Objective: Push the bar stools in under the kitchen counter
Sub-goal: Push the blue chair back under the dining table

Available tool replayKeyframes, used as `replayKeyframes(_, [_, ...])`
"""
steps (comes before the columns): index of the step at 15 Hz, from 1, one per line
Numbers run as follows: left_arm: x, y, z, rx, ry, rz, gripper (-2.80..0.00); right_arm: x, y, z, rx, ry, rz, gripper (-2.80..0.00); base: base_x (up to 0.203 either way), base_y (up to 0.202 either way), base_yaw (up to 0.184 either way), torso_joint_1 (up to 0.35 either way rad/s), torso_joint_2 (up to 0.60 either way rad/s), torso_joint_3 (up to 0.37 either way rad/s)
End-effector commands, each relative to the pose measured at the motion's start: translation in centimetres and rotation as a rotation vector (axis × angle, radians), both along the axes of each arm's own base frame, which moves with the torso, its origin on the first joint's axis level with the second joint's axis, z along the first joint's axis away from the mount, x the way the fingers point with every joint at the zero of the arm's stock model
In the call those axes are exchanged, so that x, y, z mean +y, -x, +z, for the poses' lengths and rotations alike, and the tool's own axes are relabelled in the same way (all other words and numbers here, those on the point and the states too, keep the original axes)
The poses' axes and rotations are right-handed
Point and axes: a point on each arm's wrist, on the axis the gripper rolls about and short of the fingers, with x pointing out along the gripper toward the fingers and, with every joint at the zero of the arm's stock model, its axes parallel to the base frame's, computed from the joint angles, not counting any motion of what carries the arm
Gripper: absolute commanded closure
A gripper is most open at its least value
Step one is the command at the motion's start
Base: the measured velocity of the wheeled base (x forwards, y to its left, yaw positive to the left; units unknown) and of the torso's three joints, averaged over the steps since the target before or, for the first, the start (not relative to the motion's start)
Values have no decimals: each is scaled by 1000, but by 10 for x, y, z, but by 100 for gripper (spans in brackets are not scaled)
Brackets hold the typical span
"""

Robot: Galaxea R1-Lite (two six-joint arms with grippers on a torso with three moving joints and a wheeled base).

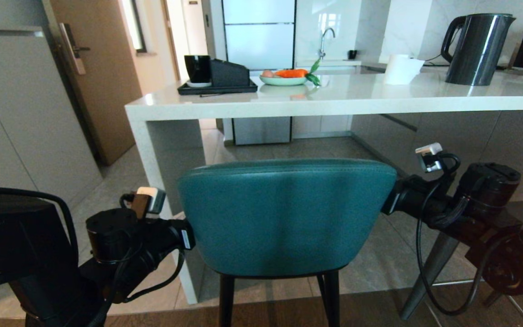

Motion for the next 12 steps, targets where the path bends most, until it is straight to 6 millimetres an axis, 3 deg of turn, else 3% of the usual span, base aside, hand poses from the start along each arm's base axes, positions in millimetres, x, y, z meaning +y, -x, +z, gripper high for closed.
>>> replayKeyframes(1, [0,-1,1,-7,4,0,0,0,-2,-5,8,3,-1,0,0,0,0,0,0,0])
replayKeyframes(6, [-1,0,0,-6,3,-4,0,-1,-2,-5,9,3,-2,0,0,0,0,0,0,0])
replayKeyframes(12, [-1,0,-1,-1,3,-4,0,0,-2,-7,14,4,-2,0,173,0,-1,3,3,3])
